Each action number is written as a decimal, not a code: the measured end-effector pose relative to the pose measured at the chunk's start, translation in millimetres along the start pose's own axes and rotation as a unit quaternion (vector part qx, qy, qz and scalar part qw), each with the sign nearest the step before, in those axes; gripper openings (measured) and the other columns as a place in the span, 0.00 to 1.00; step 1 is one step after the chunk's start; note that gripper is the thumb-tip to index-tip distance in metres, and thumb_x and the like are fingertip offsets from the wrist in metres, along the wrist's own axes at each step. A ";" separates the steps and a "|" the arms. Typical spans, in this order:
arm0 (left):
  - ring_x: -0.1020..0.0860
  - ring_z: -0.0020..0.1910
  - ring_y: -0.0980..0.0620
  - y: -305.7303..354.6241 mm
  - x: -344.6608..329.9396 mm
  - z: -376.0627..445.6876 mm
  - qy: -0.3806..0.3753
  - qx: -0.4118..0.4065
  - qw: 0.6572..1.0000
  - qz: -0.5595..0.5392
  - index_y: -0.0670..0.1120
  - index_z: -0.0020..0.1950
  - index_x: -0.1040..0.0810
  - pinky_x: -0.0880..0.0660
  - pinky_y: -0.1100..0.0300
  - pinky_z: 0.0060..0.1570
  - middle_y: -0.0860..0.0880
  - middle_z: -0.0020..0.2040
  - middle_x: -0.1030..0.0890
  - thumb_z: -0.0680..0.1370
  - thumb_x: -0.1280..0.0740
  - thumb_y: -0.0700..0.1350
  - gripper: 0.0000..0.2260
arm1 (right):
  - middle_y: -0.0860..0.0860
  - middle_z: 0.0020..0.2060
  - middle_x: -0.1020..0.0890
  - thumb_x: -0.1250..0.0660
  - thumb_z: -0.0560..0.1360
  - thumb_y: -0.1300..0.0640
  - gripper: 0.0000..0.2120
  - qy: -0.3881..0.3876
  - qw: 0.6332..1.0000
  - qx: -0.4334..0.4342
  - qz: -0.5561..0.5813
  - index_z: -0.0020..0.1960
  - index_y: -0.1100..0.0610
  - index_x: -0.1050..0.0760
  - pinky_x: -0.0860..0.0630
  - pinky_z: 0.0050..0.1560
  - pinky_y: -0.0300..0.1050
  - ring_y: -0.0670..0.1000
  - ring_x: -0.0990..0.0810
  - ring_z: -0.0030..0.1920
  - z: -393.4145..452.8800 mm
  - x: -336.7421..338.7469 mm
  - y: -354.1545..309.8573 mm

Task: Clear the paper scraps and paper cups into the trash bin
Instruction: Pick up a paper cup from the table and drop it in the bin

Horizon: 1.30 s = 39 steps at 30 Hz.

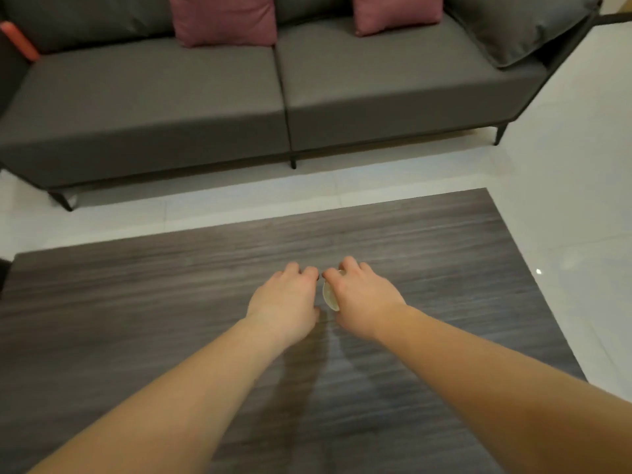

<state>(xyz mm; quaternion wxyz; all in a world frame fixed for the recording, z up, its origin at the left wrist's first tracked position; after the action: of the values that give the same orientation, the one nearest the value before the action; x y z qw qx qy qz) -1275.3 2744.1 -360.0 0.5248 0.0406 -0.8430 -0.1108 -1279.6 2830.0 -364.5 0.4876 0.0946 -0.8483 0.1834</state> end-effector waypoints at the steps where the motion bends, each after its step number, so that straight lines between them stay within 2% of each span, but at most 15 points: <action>1: 0.26 0.60 0.41 -9.9 -0.3 -4.3 0.003 0.007 1.000 -0.005 0.50 0.66 0.32 0.26 0.47 0.54 0.46 0.61 0.28 0.74 0.32 0.50 0.22 | 0.57 0.61 0.34 0.33 0.74 0.60 0.26 -0.003 1.000 0.008 -0.006 0.69 0.54 0.38 0.26 0.50 0.54 0.60 0.31 0.61 2.8 -1.4 -10.1; 11: 0.25 0.60 0.41 -110.0 -10.9 -62.8 0.011 0.070 0.997 -0.041 0.50 0.66 0.31 0.27 0.48 0.55 0.46 0.61 0.27 0.74 0.31 0.51 0.22 | 0.57 0.61 0.34 0.32 0.73 0.60 0.27 -0.024 0.996 0.073 -0.039 0.69 0.53 0.37 0.23 0.52 0.56 0.60 0.31 0.61 17.1 -30.1 -118.1; 16: 0.25 0.59 0.41 -162.8 -5.8 -107.9 0.025 0.086 0.995 -0.054 0.49 0.65 0.30 0.26 0.48 0.53 0.46 0.61 0.27 0.74 0.31 0.51 0.21 | 0.57 0.62 0.33 0.33 0.74 0.59 0.26 -0.030 0.994 0.087 -0.062 0.69 0.54 0.37 0.24 0.54 0.55 0.60 0.30 0.61 16.5 -42.6 -180.2; 20: 0.25 0.58 0.41 -228.1 5.8 -155.2 0.042 0.111 0.991 -0.068 0.49 0.66 0.31 0.27 0.48 0.53 0.46 0.61 0.27 0.74 0.31 0.50 0.21 | 0.57 0.62 0.33 0.32 0.74 0.59 0.27 -0.032 0.990 0.115 -0.078 0.70 0.54 0.38 0.24 0.55 0.56 0.60 0.31 0.62 17.7 -47.9 -259.9; 24: 0.25 0.57 0.41 -302.7 17.9 -208.8 0.059 0.139 0.985 -0.080 0.49 0.66 0.30 0.26 0.49 0.53 0.46 0.60 0.26 0.75 0.31 0.50 0.21 | 0.56 0.61 0.33 0.33 0.74 0.60 0.26 -0.026 0.983 0.156 -0.093 0.70 0.53 0.38 0.24 0.52 0.54 0.59 0.30 0.60 18.9 -48.2 -355.6; 31: 0.24 0.57 0.42 -442.3 27.5 -323.9 0.062 0.218 0.969 -0.099 0.49 0.65 0.31 0.25 0.47 0.55 0.45 0.59 0.26 0.75 0.32 0.49 0.20 | 0.56 0.60 0.33 0.32 0.73 0.59 0.26 -0.024 0.964 0.236 -0.124 0.68 0.54 0.36 0.23 0.52 0.54 0.59 0.30 0.60 14.0 -56.2 -529.9; 39: 0.23 0.53 0.43 -585.3 24.9 -450.5 0.089 0.336 0.928 -0.137 0.50 0.66 0.31 0.26 0.52 0.48 0.47 0.58 0.26 0.76 0.34 0.49 0.19 | 0.55 0.60 0.32 0.33 0.73 0.56 0.25 -0.043 0.933 0.327 -0.145 0.68 0.53 0.36 0.23 0.51 0.55 0.58 0.29 0.59 5.7 -85.1 -705.8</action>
<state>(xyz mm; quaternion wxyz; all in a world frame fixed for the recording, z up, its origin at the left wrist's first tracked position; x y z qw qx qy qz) -911.7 2105.5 -281.1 0.5328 0.3395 -0.7670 0.1120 -1001.5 2180.4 -285.9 0.4139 0.3784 -0.7389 0.3736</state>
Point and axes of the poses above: each hand's wrist, its own z-axis towards the middle knuckle, its own x-axis out of the back of the hand, y = z × x, the point moved 10 cm from there along z, towards the middle knuckle
